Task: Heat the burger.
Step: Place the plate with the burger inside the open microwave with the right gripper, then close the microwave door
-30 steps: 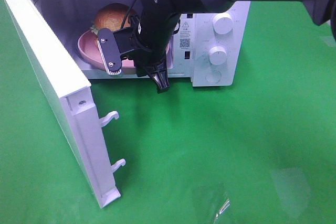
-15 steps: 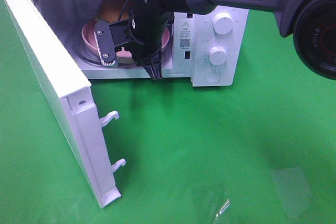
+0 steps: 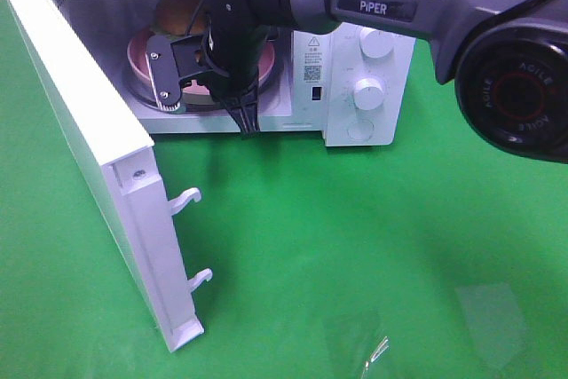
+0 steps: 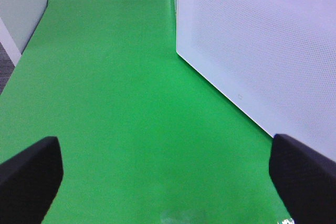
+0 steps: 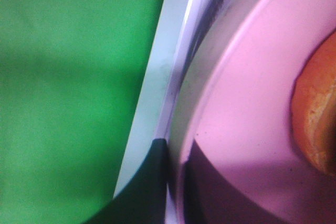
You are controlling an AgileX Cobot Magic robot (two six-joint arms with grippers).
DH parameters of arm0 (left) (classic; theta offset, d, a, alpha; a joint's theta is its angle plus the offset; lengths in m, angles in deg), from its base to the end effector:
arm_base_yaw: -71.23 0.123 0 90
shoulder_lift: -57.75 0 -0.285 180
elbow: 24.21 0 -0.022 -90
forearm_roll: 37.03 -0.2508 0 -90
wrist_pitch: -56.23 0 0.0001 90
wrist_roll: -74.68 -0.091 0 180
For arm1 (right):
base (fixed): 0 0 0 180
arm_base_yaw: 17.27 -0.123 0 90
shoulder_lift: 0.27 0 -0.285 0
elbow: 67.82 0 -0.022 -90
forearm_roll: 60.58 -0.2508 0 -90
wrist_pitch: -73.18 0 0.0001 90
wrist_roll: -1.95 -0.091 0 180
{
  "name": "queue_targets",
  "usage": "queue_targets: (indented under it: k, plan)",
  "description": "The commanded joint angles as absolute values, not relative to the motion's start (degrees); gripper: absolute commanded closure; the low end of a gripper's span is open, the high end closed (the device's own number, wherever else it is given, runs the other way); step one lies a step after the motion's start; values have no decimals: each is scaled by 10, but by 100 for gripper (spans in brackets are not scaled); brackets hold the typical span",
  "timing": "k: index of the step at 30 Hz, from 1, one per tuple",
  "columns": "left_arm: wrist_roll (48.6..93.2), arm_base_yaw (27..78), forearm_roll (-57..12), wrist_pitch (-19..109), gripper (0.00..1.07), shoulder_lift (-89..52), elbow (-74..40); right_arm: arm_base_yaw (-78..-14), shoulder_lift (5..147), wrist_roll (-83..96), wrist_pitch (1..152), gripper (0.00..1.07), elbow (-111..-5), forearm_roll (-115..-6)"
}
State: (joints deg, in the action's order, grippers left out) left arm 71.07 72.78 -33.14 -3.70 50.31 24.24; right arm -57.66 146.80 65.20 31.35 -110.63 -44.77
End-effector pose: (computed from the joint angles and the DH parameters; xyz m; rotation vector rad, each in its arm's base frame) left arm -0.0054 -0.0055 0.2792 0.0392 2.0193 -0.0238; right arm 0.4212 0.3366 0.1641 -2.1369 1.4347 -0.4674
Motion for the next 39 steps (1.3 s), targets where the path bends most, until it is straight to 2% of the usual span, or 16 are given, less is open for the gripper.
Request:
queue_targets:
  k: [1, 11, 16, 24, 26, 32, 39]
  plan:
    - [714, 724, -330, -33, 7, 514, 244, -581, 1467, 653, 346, 107, -1117, -432]
    - [714, 724, -330, -33, 7, 514, 244, -587, 1469, 651, 347, 107, -1117, -432]
    - [714, 724, -330, -33, 7, 514, 244, -587, 1469, 628, 347, 104, -1117, -431]
    - [714, 724, -330, -33, 7, 514, 244, -587, 1469, 600, 346, 94, -1117, -431]
    - [714, 724, -330, -33, 7, 514, 244, -587, 1469, 591, 344, 86, -1117, -431]
    - [714, 724, -330, -33, 7, 514, 244, -587, 1469, 588, 342, 74, -1117, -431]
    - [714, 724, -332, -33, 7, 514, 244, -587, 1469, 574, 339, 71, -1117, -427]
